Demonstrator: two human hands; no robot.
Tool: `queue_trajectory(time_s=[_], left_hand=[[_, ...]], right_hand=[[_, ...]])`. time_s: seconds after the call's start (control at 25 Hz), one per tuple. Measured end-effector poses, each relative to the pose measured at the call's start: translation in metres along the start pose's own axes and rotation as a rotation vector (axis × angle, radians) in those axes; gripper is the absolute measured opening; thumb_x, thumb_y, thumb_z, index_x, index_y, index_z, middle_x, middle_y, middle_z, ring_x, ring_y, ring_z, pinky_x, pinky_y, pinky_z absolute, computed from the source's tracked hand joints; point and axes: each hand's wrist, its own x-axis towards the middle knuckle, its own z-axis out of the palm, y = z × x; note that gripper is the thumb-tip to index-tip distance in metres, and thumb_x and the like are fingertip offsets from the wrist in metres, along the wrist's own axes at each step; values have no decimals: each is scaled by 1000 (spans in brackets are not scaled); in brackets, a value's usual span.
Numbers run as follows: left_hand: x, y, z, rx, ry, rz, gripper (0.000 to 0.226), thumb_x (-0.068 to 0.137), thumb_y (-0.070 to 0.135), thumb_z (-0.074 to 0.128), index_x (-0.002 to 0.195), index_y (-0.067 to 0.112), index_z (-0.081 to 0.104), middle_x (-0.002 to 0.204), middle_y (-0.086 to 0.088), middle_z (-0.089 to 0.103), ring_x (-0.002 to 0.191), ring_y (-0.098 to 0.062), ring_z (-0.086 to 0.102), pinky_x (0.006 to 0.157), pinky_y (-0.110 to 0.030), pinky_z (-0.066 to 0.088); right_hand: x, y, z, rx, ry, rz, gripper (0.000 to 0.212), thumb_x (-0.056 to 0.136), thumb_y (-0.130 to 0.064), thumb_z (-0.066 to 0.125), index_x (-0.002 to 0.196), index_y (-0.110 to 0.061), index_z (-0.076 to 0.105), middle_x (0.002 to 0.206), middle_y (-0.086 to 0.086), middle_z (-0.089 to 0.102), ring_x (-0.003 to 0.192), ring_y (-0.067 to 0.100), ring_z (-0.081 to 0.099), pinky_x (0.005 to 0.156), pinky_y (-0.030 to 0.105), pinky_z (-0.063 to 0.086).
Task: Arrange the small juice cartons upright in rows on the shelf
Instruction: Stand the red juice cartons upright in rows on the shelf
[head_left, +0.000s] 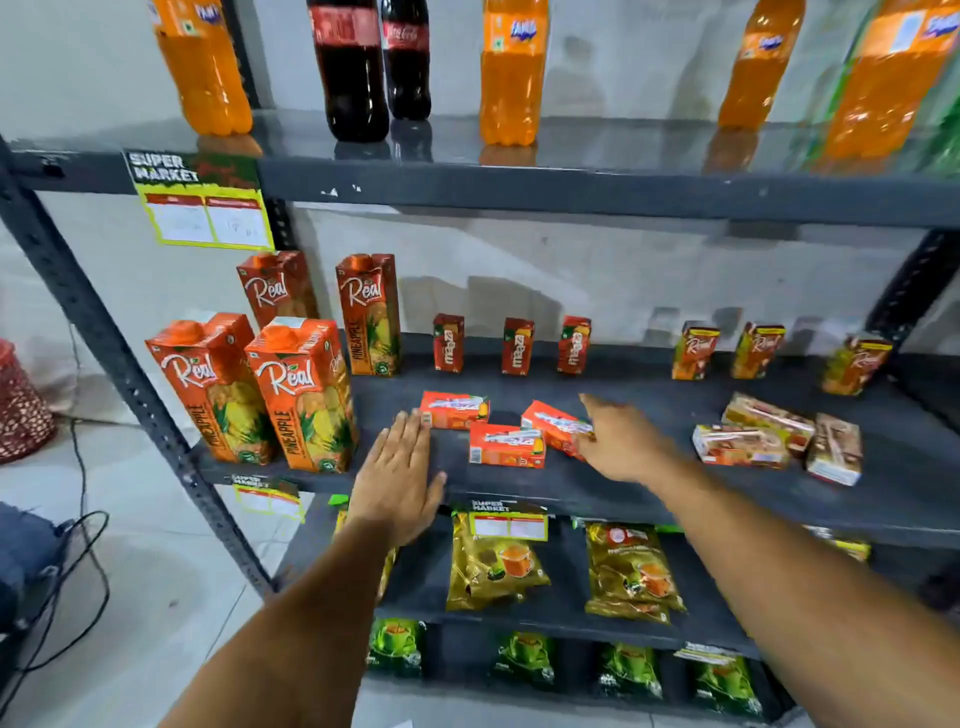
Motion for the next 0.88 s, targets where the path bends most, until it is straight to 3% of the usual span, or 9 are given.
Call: queue_trajectory(time_s=[0.2,0.36,0.44,0.52,0.6,0.68,0.88], left_hand=[[26,-26,37,-73,-111,-27,69,97,43,29,149,4,7,160,-14,9,147,-27,6,116,-35,2],[37,-29,45,-29,-177,-69,69,98,47,24,149,4,7,161,-12,8,147,-25,6,117,-36,5],[34,-26,46,-23,-180,-86,69,98,47,24,149,4,11,160,-13,10,147,-24,7,117,-36,5],[34,-25,45,-1,-174,-83,68,98,48,23,149,4,11,160,-12,9,147,-24,6,117,-35,3],[34,-26,45,8,-174,-84,68,98,47,23,149,4,13,160,-12,10,147,-23,7,116,-33,2],[33,-25,43,-3,-163,-86,69,96,49,20,148,4,18,159,-13,14,147,-24,11,116,-33,5],[32,-24,40,-23,-140,-82,79,89,54,12,144,1,31,155,-16,27,144,-28,23,115,-38,13]], right_hand=[[33,9,51,169,-59,255,63,82,-31,70,137,-10,45,137,15,55,121,33,53,94,38,44],[50,31,42,234,-67,194,43,69,-27,80,108,-21,63,110,6,70,94,25,62,73,33,46],[63,41,24,168,-30,67,38,70,-17,74,106,-21,63,110,5,67,96,26,62,75,34,48],[79,45,-3,-51,34,-168,46,73,-6,62,117,-22,60,123,4,58,107,30,59,81,42,52],[94,39,-28,-381,-26,-482,51,79,-3,58,125,-24,53,130,2,51,111,30,54,82,44,52],[102,28,-44,-679,-155,-721,41,87,-8,55,125,-23,50,132,3,49,114,28,51,84,44,50],[103,33,-56,-889,-196,-933,37,93,-15,49,129,-21,44,140,6,46,121,28,48,85,40,48]])
